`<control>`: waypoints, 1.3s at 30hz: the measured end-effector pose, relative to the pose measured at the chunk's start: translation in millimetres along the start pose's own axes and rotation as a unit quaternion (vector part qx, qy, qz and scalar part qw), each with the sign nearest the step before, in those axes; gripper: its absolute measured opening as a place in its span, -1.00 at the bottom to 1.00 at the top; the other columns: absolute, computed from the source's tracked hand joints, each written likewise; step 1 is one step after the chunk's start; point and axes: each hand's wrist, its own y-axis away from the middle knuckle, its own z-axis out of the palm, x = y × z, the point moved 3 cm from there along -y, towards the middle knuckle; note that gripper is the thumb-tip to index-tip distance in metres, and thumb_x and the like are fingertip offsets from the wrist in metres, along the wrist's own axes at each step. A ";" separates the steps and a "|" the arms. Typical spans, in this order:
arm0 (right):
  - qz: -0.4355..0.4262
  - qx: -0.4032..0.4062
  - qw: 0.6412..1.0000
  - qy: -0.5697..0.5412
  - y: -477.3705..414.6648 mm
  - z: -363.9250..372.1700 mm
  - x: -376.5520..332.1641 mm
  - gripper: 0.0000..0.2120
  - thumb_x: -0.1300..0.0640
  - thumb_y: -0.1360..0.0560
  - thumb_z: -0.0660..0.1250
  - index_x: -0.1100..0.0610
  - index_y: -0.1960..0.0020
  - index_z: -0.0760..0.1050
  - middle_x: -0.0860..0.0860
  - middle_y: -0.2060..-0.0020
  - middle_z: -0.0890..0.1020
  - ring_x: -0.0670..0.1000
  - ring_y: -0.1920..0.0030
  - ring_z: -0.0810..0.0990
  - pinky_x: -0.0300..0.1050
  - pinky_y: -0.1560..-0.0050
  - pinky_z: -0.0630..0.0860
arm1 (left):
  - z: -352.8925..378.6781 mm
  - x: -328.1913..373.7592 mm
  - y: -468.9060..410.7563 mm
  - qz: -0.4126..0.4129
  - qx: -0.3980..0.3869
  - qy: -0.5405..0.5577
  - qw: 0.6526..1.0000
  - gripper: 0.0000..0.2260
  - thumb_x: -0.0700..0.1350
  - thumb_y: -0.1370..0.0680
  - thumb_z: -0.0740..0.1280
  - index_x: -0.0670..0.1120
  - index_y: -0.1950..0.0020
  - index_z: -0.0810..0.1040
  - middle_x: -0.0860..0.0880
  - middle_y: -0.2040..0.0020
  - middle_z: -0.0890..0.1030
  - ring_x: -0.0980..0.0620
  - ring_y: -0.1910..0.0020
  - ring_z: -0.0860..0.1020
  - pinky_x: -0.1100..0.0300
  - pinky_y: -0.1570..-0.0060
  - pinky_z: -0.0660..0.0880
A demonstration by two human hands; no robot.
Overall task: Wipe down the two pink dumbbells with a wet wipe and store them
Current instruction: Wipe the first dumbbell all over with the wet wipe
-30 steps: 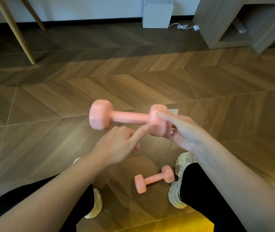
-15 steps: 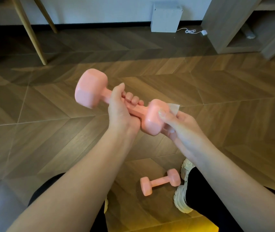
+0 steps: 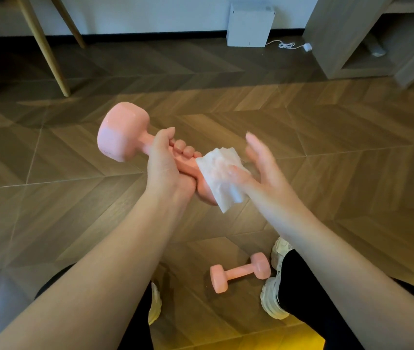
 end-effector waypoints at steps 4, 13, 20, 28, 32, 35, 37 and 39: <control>0.185 -0.117 0.965 -0.145 -3.5 8.4 15.1 -0.27 -0.09 -0.40 0.48 0.01 -0.48 0.26 0.12 -0.27 0.57 0.17 -0.19 0.63 0.11 -0.09 0.60 | -2.4 -6.0 3.2 -0.016 -0.009 -0.018 1.000 -0.69 -0.17 -0.59 0.27 -0.03 0.30 0.23 0.07 0.49 0.23 0.10 0.54 0.24 0.23 0.40 0.29; 0.181 -0.057 0.974 -0.128 -7.8 20.2 22.4 -0.58 -0.20 -0.55 0.29 0.01 -0.30 0.43 0.22 -0.03 0.68 0.18 0.10 0.70 0.07 0.12 0.66 | -6.7 -9.1 1.7 -0.021 -0.010 -0.015 1.000 -0.69 -0.19 -0.59 0.25 -0.04 0.30 0.22 0.07 0.51 0.23 0.11 0.58 0.24 0.28 0.47 0.30; 0.164 -0.154 0.949 -0.219 -7.9 7.7 18.4 -0.49 0.04 -0.52 0.39 0.02 -0.43 0.34 0.21 -0.25 0.57 0.25 -0.16 0.62 0.12 -0.08 0.63 | -5.0 -2.3 -3.3 -0.010 -0.008 -0.005 1.000 -0.68 -0.18 -0.58 0.24 -0.03 0.33 0.22 0.07 0.52 0.21 0.11 0.58 0.22 0.31 0.51 0.31; 0.223 -0.170 0.937 -0.209 -13.6 7.2 21.7 -0.36 -0.22 -0.45 0.36 -0.01 -0.45 0.33 0.23 -0.25 0.58 0.33 -0.21 0.58 0.18 0.00 0.62 | -7.5 -2.8 -4.6 -0.014 0.013 0.009 1.000 -0.69 -0.22 -0.59 0.25 -0.05 0.28 0.21 0.06 0.52 0.22 0.11 0.60 0.23 0.37 0.55 0.29; 0.243 -0.239 0.905 -0.256 -15.6 -5.7 16.9 -0.15 -0.14 -0.27 0.59 0.06 -0.45 0.35 0.23 -0.29 0.55 0.32 -0.23 0.58 0.27 -0.10 0.58 | -10.2 -2.4 -7.3 -0.031 0.015 0.002 0.999 -0.70 -0.21 -0.59 0.27 -0.05 0.28 0.23 0.06 0.51 0.24 0.11 0.59 0.25 0.37 0.55 0.30; 0.237 -0.193 0.938 -0.161 -13.2 7.4 23.7 -0.27 -0.02 -0.29 0.56 0.01 -0.38 0.37 0.16 -0.20 0.63 0.19 -0.18 0.64 0.17 -0.07 0.61 | -11.2 -11.0 -4.7 -0.036 0.012 -0.033 0.999 -0.69 -0.20 -0.58 0.28 -0.04 0.28 0.23 0.06 0.52 0.25 0.11 0.59 0.27 0.36 0.54 0.31; 0.216 -0.165 0.954 -0.128 -12.3 14.4 25.9 -0.37 0.03 -0.32 0.54 -0.01 -0.34 0.39 0.14 -0.18 0.64 0.15 -0.17 0.65 0.14 -0.14 0.59 | -11.3 -14.3 -4.0 -0.036 0.011 -0.046 0.998 -0.69 -0.19 -0.58 0.29 -0.04 0.29 0.24 0.06 0.52 0.26 0.11 0.58 0.27 0.35 0.54 0.32; 0.200 -0.158 0.958 -0.132 -10.6 13.4 25.4 -0.40 -0.02 -0.40 0.52 0.02 -0.36 0.37 0.15 -0.19 0.63 0.15 -0.18 0.64 0.13 -0.13 0.60 | -10.9 -13.0 -5.2 -0.033 0.006 -0.051 0.998 -0.70 -0.19 -0.58 0.29 -0.04 0.28 0.24 0.06 0.52 0.26 0.12 0.58 0.27 0.33 0.53 0.32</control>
